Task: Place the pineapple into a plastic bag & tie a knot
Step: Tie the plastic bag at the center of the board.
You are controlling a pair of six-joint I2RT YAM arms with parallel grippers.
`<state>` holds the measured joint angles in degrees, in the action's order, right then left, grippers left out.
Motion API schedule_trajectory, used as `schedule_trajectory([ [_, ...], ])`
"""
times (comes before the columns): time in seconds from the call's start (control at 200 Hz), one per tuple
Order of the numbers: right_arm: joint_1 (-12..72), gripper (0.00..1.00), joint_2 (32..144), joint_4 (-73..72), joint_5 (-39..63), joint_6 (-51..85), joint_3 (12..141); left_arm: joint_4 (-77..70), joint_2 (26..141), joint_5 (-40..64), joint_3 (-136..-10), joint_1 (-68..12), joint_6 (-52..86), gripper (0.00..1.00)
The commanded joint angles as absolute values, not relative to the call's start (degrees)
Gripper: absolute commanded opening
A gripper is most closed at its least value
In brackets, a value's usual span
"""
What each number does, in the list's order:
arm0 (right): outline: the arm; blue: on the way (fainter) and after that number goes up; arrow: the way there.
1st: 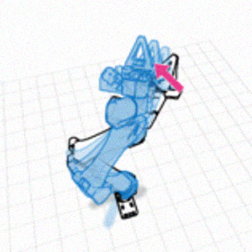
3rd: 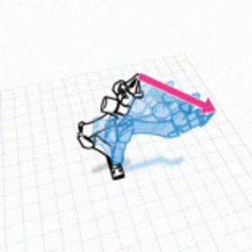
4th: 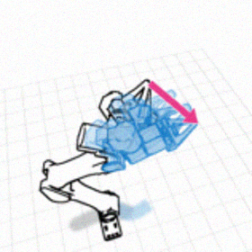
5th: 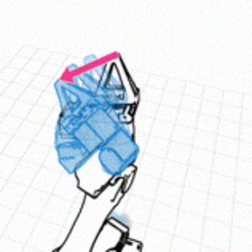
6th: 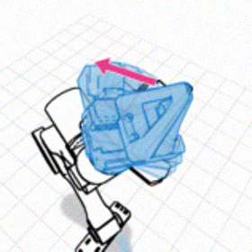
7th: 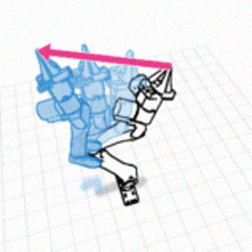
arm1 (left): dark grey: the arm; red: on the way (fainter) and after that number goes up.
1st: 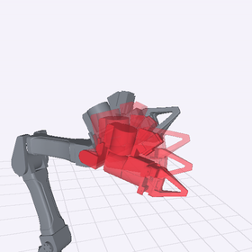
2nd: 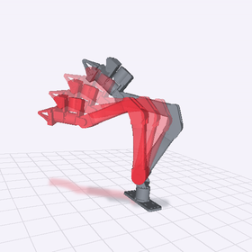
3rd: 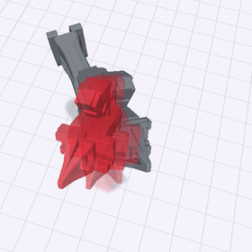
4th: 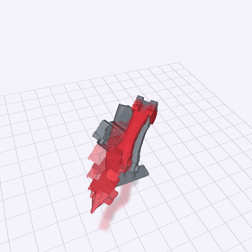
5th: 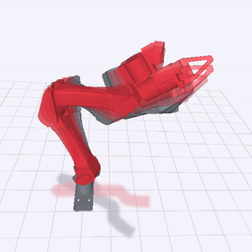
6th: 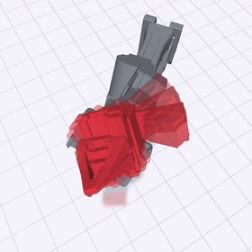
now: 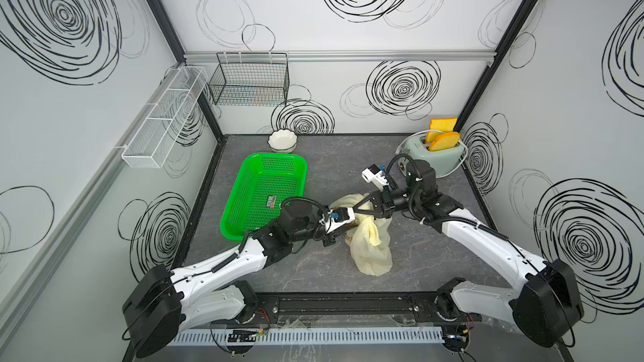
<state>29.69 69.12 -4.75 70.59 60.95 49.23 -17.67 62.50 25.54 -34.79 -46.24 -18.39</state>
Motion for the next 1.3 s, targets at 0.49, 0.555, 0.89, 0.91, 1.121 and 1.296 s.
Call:
schedule_trajectory([
  [0.49, 28.94, 0.00, 68.39, -6.65, 73.64, 59.10, 49.59, -35.38, 59.88, 34.63, -31.26, -42.96, -1.43, 0.32],
  [0.555, 29.04, 0.00, 68.47, -7.53, 73.62, 59.90, 50.32, -28.39, 61.20, 33.49, -33.11, -44.44, -5.70, 0.31],
  [0.89, 29.93, 0.00, 69.40, -8.88, 75.33, 60.35, 50.72, -36.95, 67.71, 30.77, -34.34, -45.27, -1.52, 0.32],
  [0.91, 29.85, 0.00, 69.28, -8.81, 75.26, 60.31, 50.63, -37.86, 67.77, 30.76, -34.22, -45.24, -1.13, 0.32],
  [1.121, 28.04, 0.00, 68.79, -8.28, 74.53, 60.03, 49.45, -42.82, 64.18, 31.76, -30.70, -44.05, 1.75, 0.33],
  [1.296, 28.00, 0.00, 69.18, -7.56, 74.50, 59.24, 49.36, -45.96, 62.86, 33.41, -29.44, -43.01, 4.49, 0.33],
])
